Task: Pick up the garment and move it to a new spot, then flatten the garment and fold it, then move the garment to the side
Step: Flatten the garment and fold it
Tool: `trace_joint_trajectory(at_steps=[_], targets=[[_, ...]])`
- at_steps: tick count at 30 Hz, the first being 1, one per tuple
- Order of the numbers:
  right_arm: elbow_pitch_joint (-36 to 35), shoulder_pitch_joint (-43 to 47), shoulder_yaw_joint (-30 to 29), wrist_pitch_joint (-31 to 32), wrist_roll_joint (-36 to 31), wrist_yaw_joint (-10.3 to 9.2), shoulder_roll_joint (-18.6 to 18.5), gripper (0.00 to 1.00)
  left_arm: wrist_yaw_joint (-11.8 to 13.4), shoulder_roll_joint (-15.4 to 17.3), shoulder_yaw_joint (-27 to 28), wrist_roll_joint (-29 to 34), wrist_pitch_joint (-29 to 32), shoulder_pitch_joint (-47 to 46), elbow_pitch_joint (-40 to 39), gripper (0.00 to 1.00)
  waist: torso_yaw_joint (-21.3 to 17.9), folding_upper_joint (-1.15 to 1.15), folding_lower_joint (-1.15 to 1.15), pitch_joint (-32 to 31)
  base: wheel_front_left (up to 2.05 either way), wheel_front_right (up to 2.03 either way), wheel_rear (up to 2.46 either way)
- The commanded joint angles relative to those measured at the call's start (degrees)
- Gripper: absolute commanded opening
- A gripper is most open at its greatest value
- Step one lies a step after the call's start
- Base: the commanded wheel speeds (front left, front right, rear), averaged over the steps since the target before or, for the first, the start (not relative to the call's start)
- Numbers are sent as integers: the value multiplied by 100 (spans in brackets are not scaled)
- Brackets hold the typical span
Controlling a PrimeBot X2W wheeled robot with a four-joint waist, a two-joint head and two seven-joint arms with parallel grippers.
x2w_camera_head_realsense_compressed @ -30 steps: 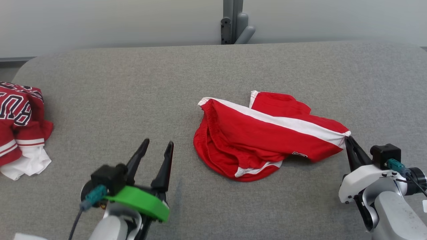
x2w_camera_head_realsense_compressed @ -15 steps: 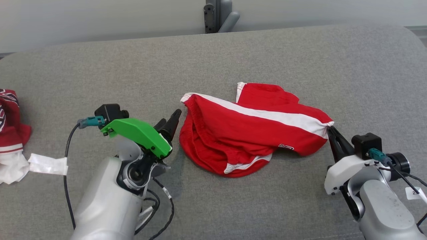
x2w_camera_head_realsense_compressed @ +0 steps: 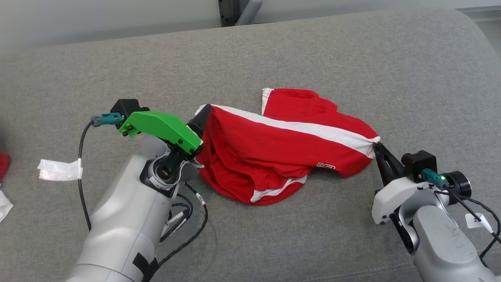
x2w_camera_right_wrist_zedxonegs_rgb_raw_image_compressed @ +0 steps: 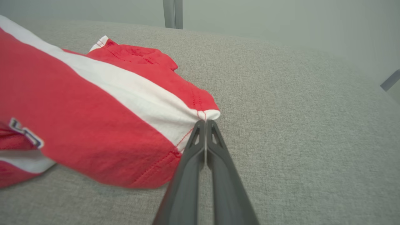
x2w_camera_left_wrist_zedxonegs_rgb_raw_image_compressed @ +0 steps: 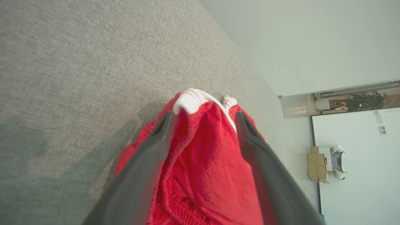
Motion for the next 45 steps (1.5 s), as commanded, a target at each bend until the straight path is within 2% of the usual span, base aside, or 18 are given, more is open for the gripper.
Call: trace_joint_trajectory(at_steps=[1, 7, 8, 9, 10, 11, 24, 29, 35, 39, 45], targets=[[-19, -67, 6, -9, -22, -4, -1, 0, -20, 16, -31, -12, -77, -130, 127, 100, -64, 0, 0, 56, 0, 0, 0], [-49, -61, 9, -9, -42, -4, 5, 0, -169, 15, -87, -185, -258, -338, 544, 100, -134, 0, 0, 115, 0, 0, 0], [-49, -52, 14, -9, -44, -4, 5, 0, -211, 15, -85, -253, -258, -348, 606, 93, -147, 0, 0, 118, 0, 0, 0], [-47, -44, 14, -9, -39, -4, 7, 0, -248, 16, -111, -291, -277, -364, 672, 48, -158, 0, 0, 118, 0, 0, 0], [-47, -39, 0, -9, -22, -4, 10, 0, -280, 15, -166, -337, -258, -371, 728, 10, -166, 0, 0, 119, 0, 0, 0], [-52, -36, -10, -9, -6, -4, 9, 0, -322, 15, -211, -389, -248, -377, 769, 0, -171, 0, 0, 122, 0, 0, 0], [-269, -194, -177, -9, -43, -5, -63, 0, -958, 16, -581, -831, -853, -643, 991, 0, -120, 0, 0, 76, 0, 0, 0], [-573, -345, -274, -9, 92, -5, -200, 0, -1053, 108, -809, -594, -1010, -788, 422, 0, -135, 0, 0, -176, 0, 0, 0], [-837, -960, -120, -9, 364, -5, -685, 0, -1058, 890, -1203, -433, -603, -760, -1289, 0, -211, 0, 0, -548, 0, 0, 0], [-956, -1561, 90, -9, 590, -5, -1112, 0, -1059, 1455, -1165, -786, -41, -878, -2286, 0, -244, 0, 0, -830, 0, 0, 0], [-1208, -2358, 410, 239, 1087, -5, -1592, 0, -1059, 2048, -935, -1428, 889, -1067, -3287, 0, -279, 0, 0, -1119, 0, 0, 0]])
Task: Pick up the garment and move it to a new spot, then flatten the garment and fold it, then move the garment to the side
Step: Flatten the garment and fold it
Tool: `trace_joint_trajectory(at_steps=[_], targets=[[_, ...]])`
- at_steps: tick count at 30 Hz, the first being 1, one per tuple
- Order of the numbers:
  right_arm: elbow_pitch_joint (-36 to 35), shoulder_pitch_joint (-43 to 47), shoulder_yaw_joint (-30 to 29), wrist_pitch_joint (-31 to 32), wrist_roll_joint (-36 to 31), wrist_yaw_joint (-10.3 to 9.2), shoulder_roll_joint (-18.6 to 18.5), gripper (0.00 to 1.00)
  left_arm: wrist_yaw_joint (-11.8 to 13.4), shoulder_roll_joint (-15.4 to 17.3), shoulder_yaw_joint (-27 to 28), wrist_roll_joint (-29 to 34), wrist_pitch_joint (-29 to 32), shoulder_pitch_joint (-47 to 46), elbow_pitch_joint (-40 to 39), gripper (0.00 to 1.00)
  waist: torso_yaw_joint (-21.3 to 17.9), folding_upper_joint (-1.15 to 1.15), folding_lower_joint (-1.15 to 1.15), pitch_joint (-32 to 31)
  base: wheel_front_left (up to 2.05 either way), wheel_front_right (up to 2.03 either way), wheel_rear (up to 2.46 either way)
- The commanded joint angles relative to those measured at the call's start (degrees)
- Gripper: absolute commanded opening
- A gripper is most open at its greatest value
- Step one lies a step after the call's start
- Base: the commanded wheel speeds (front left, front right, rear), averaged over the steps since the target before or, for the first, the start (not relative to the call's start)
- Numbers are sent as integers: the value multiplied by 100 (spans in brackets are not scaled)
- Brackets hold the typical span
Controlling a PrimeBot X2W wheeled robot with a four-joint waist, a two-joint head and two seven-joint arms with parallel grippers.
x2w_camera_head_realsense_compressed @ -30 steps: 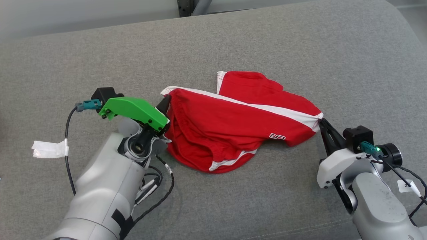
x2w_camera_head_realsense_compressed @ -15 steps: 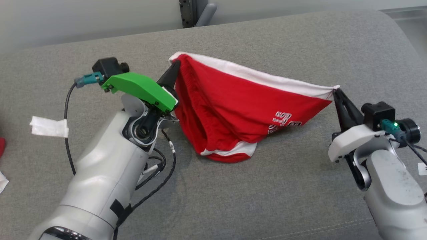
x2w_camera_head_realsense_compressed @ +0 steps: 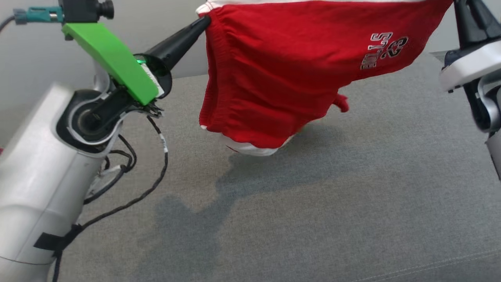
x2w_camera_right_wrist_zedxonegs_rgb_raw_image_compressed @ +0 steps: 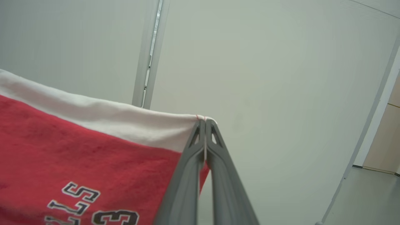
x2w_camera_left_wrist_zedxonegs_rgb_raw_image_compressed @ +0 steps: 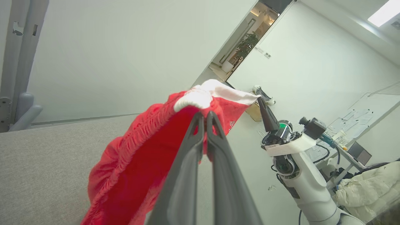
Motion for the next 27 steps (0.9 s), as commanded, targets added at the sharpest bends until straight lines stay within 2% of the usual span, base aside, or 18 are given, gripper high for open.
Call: trace_joint_trajectory(at_steps=[1, 8, 12, 15, 20, 23, 27], targets=[[-106, -236, 66, 103, 182, -6, -128, 0, -24, 204, 87, -72, 139, -180, -207, 0, -54, 0, 0, -175, 0, 0, 0], [-195, -775, 285, 427, 521, -5, -311, 0, 107, 632, 186, 4, 373, -316, -678, 0, -103, 0, 0, -112, 0, 0, 0], [-16, -1100, 505, 657, 586, -5, -183, 0, 73, 738, 154, 325, 255, -401, -732, 0, -125, 0, 0, 215, 0, 0, 0], [236, -1467, 585, 776, 517, -5, 55, 0, 24, 767, 78, 681, 137, -613, -643, 0, -127, 0, 0, 624, 0, 0, 0], [831, -2399, 510, 715, 102, -5, 599, 0, -23, 686, -117, 1433, -350, -1428, -477, 0, -136, 0, 0, 1435, 0, 0, 0], [1146, -3188, 168, 484, -378, -6, 987, 0, -22, 904, -152, 1889, -906, -2142, -394, 0, -180, 0, 0, 2079, 0, 0, 0], [1297, -4168, -625, -27, -1406, -7, 1386, 0, -24, 1265, -650, 2730, -2003, -3161, -375, 0, -233, 0, 0, 2915, 0, 0, 0]])
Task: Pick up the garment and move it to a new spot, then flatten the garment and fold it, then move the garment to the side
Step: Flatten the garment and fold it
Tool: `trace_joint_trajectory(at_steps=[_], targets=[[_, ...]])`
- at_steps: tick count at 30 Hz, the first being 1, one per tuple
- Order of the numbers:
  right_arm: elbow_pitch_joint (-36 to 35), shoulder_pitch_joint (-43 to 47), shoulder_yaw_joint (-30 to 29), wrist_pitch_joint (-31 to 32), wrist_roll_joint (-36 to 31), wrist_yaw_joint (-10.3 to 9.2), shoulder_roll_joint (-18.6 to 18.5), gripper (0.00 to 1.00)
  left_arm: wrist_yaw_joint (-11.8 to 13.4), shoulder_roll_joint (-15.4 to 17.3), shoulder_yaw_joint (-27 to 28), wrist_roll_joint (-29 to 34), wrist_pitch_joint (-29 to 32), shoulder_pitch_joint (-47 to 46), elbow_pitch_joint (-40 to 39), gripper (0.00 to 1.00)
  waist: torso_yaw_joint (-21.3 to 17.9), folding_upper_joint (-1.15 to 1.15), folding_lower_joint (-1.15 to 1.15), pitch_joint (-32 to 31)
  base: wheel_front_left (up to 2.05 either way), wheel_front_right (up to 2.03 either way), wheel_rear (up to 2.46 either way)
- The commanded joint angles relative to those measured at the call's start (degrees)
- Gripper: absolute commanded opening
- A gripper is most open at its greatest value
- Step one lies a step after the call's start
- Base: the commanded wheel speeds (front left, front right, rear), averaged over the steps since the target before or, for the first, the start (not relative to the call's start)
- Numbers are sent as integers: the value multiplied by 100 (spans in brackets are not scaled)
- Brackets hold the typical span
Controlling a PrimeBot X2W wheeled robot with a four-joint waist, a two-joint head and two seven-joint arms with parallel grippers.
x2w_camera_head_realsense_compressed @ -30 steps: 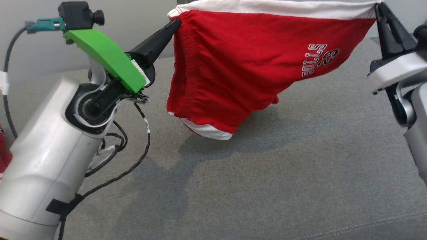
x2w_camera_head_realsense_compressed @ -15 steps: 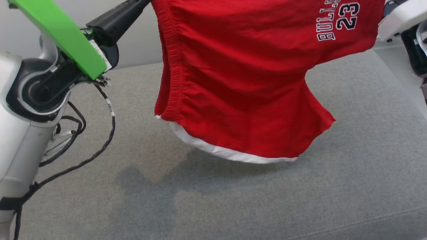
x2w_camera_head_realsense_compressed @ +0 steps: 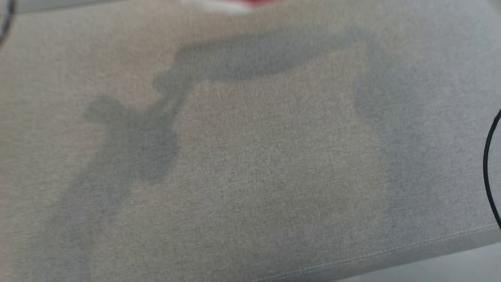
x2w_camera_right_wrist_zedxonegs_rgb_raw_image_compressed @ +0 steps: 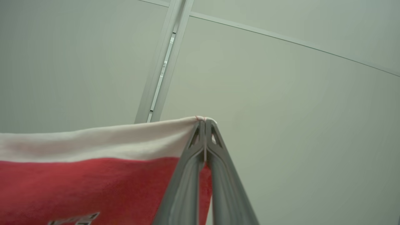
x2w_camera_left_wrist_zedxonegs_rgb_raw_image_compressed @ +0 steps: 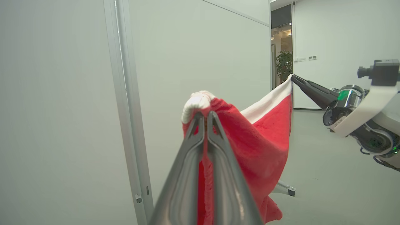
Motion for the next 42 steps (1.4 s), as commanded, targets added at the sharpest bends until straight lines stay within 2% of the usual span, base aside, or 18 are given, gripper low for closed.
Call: trace_joint_trajectory(at_steps=[1, 4, 7, 11, 15, 18, 19, 22, 28, 33, 39, 42], targets=[[-31, -146, -221, -78, -279, -8, 100, 0, -19, 75, -178, 162, -314, -263, 7, 0, -78, 0, -1, 1397, 0, 0, 0], [-206, -358, -629, -164, -973, -5, 473, 0, -17, 359, -707, 418, -1172, -757, 32, 0, -41, 0, -1, 1954, 0, 0, 0], [-444, -168, -739, -186, -1304, -8, 674, 0, -17, 536, -1165, 591, -1469, -897, 57, 0, 2, 0, -1, 2390, 0, 0, 0], [-695, 452, -628, -184, -1398, -8, 788, 0, -17, 522, -1045, 923, -1488, -286, -298, 0, 35, 0, -1, 2794, 0, 0, 0], [-1014, 1225, -590, -186, -1326, -8, 820, 0, -18, 484, -784, 1336, -1498, 619, -930, 0, 88, 0, -1, 2843, 0, 0, 0], [-1360, 1971, -617, -186, -1214, -8, 743, 0, -18, 499, -562, 1655, -1498, 1527, -1420, 0, 134, 0, -1, 2649, 0, 0, 0], [-1360, 1971, -617, -186, -1214, -8, 743, 0, -18, 499, -562, 1655, -1498, 1527, -1420, 0, 134, 0, -1, 2649, 0, 0, 0], [-1756, 2798, -621, -187, -1033, -9, 526, 0, -18, 545, -448, 2059, -1499, 2378, -1941, 0, 183, 0, -1, 2322, 0, 0, 0], [-2243, 4397, -522, -187, -545, -8, 2, 0, -18, 725, -784, 3080, -1495, 3720, -2627, 0, 231, 0, -1, 1709, 0, 0, 0], [-2490, 5406, -527, -187, -199, -8, -257, 0, -18, 731, -1127, 3675, -1496, 4443, -2682, 0, 244, 0, -1, 1195, 0, 0, 0], [-2951, 6566, -791, -187, 171, -8, -601, 0, -18, 574, -1061, 3957, -1495, 5276, -2589, 0, 363, 0, -1, 584, 0, 0, 0], [-3529, 7391, -1118, -187, 375, -8, -740, 0, -18, 390, -992, 4074, -1495, 5743, -2571, 0, 428, 0, -1, 253, 0, 0, 0]])
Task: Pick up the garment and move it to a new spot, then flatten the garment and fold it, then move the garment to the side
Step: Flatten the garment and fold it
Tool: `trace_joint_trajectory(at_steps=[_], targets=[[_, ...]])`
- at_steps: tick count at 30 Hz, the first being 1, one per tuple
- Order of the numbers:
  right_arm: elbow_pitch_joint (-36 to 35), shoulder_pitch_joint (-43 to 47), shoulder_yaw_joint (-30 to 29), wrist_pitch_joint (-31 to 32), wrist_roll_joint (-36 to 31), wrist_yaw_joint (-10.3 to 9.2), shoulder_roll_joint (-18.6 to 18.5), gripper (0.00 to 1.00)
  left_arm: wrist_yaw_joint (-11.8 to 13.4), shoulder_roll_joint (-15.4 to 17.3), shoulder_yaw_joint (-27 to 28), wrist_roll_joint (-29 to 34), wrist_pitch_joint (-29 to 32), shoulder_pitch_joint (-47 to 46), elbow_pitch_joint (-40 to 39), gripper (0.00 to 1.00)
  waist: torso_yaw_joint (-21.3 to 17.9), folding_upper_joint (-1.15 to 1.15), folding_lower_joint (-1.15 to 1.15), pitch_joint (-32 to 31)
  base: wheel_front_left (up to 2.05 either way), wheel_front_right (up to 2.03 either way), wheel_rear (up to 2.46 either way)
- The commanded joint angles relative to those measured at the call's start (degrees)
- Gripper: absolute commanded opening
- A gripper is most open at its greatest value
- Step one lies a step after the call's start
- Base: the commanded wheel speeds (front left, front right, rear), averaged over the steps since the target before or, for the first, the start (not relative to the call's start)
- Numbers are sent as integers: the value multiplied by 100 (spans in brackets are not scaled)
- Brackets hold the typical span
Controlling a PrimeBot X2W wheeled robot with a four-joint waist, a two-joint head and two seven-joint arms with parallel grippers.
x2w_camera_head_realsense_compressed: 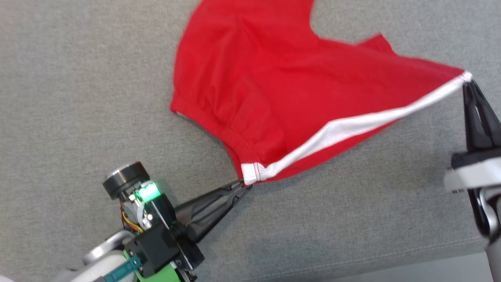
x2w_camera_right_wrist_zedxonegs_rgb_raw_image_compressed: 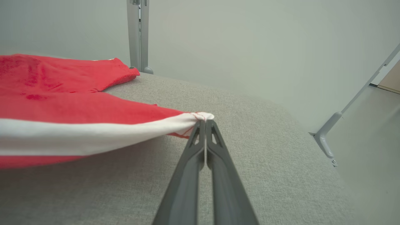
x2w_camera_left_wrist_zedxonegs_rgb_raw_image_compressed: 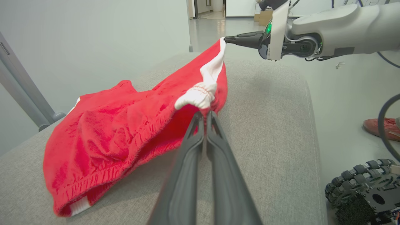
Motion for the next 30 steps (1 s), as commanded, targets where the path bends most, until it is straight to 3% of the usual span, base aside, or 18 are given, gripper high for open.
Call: trace_joint_trajectory(at_steps=[1, 8, 12, 17, 30], targets=[[-219, 380, -109, -15, 68, -8, -50, 0, -15, -89, 70, 51, -16, 257, -12, 0, 152, 0, 1, -576, 0, 0, 0], [-1043, 1522, -480, -15, 19, -8, -226, 0, -15, -225, 206, -135, -16, 980, -57, 0, 234, 0, 1, -943, 0, 0, 0], [-1008, 1646, -624, 64, -150, -8, -171, 0, -15, -275, -51, -533, -16, 1014, 29, 0, 346, 0, 1, -958, 0, 0, 0], [-762, 1005, -522, 583, -426, -8, -64, 0, -15, -615, -292, -1067, -16, 670, 219, 0, 585, 0, 1, -772, 0, 0, 0], [643, -1521, 18, 1229, -910, -8, -79, 0, -16, -1741, 383, -3537, -16, 295, 913, 0, 1243, 0, 1, -121, 0, 0, 0]])
